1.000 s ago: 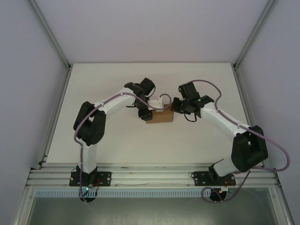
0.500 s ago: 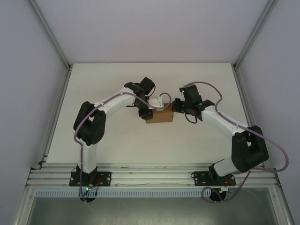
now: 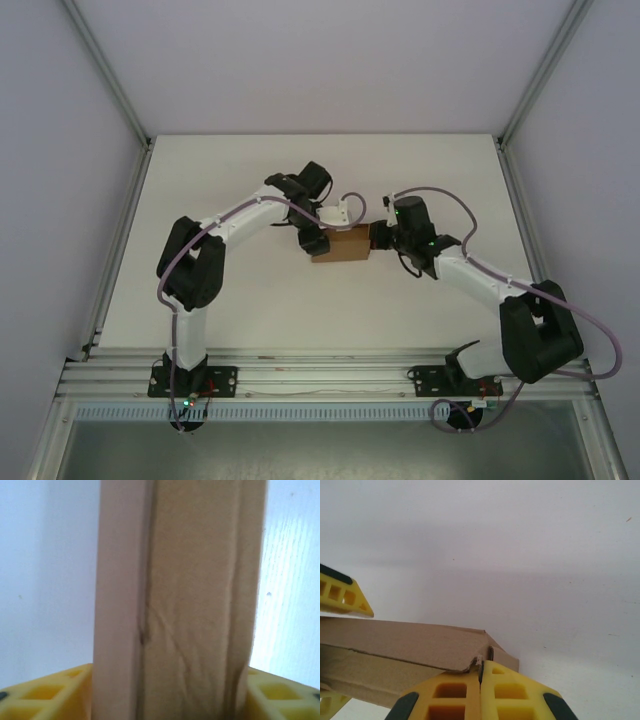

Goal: Assemble paper box

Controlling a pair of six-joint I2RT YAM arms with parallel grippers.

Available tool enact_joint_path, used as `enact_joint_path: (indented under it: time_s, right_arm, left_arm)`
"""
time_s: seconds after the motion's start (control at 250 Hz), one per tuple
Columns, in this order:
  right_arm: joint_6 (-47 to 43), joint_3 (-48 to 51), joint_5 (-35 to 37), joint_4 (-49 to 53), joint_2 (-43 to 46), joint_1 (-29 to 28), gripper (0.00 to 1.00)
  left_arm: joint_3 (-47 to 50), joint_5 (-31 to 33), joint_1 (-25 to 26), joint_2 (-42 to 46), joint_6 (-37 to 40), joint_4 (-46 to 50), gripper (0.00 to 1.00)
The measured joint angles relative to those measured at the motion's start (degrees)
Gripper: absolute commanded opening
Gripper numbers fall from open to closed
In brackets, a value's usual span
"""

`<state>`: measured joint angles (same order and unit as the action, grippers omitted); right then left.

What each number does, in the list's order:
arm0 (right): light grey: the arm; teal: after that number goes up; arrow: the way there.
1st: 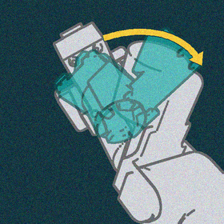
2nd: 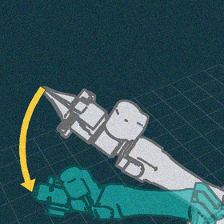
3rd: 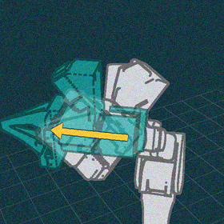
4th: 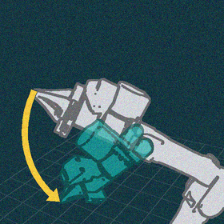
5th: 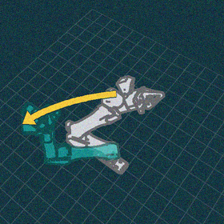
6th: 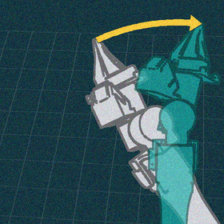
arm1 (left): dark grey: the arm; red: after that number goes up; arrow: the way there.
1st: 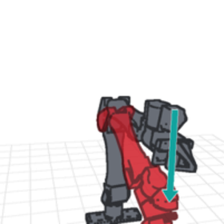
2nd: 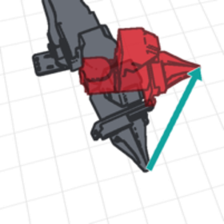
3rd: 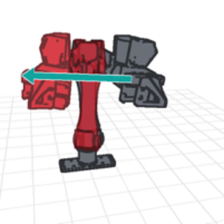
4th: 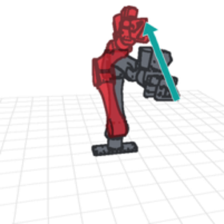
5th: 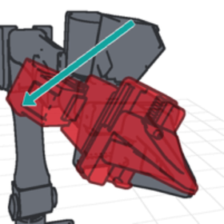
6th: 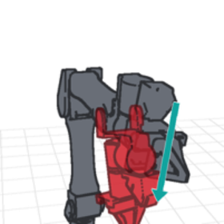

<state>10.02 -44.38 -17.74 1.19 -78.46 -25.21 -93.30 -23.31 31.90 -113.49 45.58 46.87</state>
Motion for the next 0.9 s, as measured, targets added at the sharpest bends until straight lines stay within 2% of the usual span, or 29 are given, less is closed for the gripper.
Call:
enact_joint_path:
  time_s: [0.024, 0.04, 0.052, 0.228, 0.36, 0.404, 0.46, 0.552, 0.644, 0.704, 0.803, 0.875, 0.899]
  right_arm:
    - [0.0, -0.2, 0.2, 0.4, 0.0, -0.2, 0.00]
    - [0.2, -0.3, 0.5, 0.7, 0.1, -0.5, 0.00]
    - [0.2, -0.5, 0.8, 1.0, 0.1, -0.6, 0.00]
    - [1.2, -2.5, 4.3, 5.1, 0.1, -3.0, 0.00]
    - [3.1, -3.2, 7.1, 6.4, 0.0, -4.0, 0.00]
    - [3.6, -3.3, 7.8, 6.7, -0.1, -4.3, 0.00]
    - [4.1, -3.5, 8.4, 7.0, -0.2, -4.7, 0.00]
    - [4.5, -3.9, 8.9, 7.7, -0.2, -5.0, 0.00]
    - [4.5, -4.5, 9.0, 8.5, -0.4, -5.1, 0.00]
    - [4.5, -4.8, 9.0, 8.9, -0.6, -5.1, 0.00]
    - [4.5, -5.1, 9.0, 9.4, -0.8, -5.1, 0.00]
    - [4.5, -5.1, 9.0, 9.5, -0.8, -5.1, 0.00]
    - [4.5, -5.1, 9.0, 9.5, -0.8, -5.1, 0.00]
  left_arm:
    - [0.0, 0.0, 0.0, 0.0, 0.0, -0.3, 0.89]
    - [0.0, -0.1, 0.0, 0.1, 0.0, -0.4, 0.98]
    - [0.0, -0.1, 0.0, 0.1, -0.3, -0.6, 1.00]
    - [3.2, 0.5, 0.0, 4.8, -4.1, -4.5, 1.00]
    - [8.7, 4.6, 0.0, 12.4, -10.7, -9.6, 1.00]
    - [10.8, 6.4, 0.0, 15.1, -13.3, -11.5, 0.94]
    - [13.7, 8.6, 0.0, 18.1, -16.2, -13.8, 0.78]
    - [17.9, 9.6, -0.5, 21.3, -20.2, -15.8, 0.60]
    - [18.7, 9.6, -0.9, 20.8, -22.3, -15.8, 0.51]
    - [18.6, 9.2, -1.1, 20.0, -23.1, -15.8, 0.50]
    - [18.6, 8.8, -1.3, 18.8, -24.2, -15.8, 0.39]
    - [18.6, 8.6, -1.5, 18.1, -24.8, -15.8, 0.38]
    - [18.5, 8.5, -1.5, 18.0, -24.8, -15.8, 0.35]
